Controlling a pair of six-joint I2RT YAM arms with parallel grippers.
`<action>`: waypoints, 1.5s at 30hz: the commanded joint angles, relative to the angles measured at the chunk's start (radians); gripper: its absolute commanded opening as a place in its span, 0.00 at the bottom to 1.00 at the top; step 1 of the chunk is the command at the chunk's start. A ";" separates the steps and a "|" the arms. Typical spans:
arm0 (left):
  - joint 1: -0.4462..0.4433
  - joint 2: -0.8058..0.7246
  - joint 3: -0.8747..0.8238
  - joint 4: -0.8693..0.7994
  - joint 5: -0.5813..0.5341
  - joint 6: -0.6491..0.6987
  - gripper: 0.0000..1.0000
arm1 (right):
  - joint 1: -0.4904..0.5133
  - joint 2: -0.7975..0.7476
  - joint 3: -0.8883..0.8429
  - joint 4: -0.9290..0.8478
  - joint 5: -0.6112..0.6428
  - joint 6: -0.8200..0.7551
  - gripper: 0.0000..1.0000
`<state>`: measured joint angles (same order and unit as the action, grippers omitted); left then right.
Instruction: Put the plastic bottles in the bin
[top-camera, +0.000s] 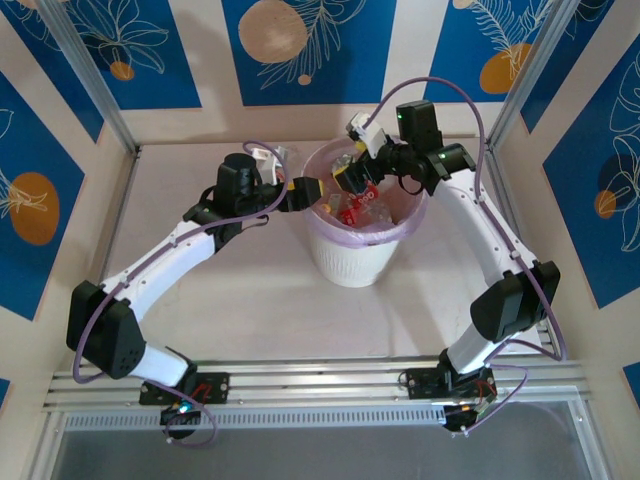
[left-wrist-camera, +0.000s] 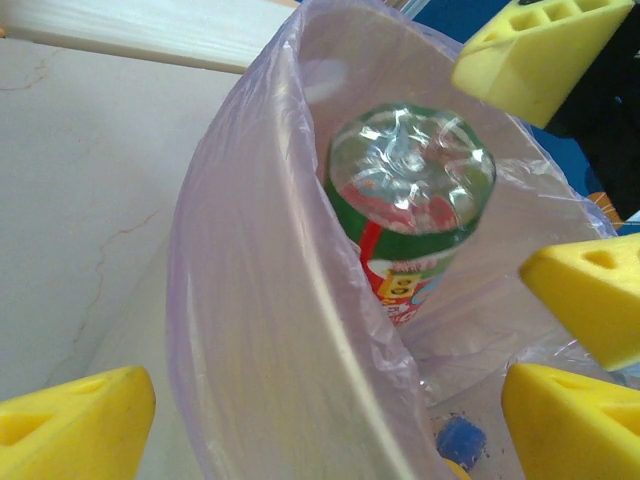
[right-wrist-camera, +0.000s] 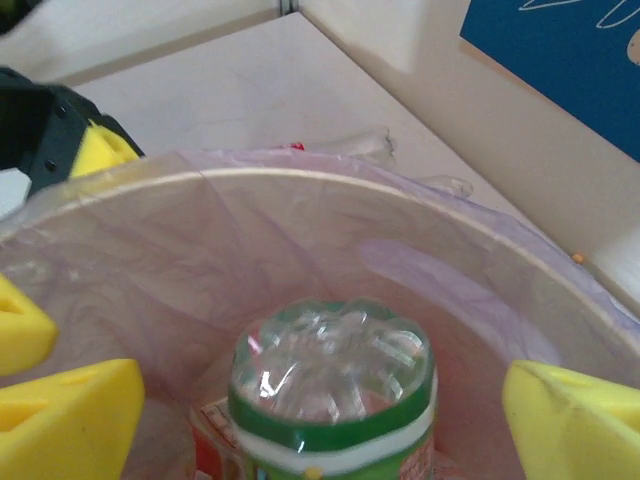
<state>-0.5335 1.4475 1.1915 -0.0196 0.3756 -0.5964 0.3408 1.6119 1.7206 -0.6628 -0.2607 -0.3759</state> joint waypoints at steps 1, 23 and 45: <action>-0.005 -0.019 -0.016 -0.052 -0.023 0.017 0.89 | -0.025 -0.036 0.107 -0.050 -0.051 0.067 0.92; -0.006 -0.049 -0.034 -0.046 -0.020 0.016 0.88 | -0.006 0.027 -0.004 -0.093 -0.016 0.354 0.35; 0.299 -0.180 0.123 -0.233 0.005 0.143 1.00 | -0.049 -0.185 0.021 -0.121 0.057 0.539 0.80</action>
<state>-0.3042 1.2648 1.3037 -0.1814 0.3908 -0.4923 0.3058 1.4757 1.7721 -0.7712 -0.2123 0.1143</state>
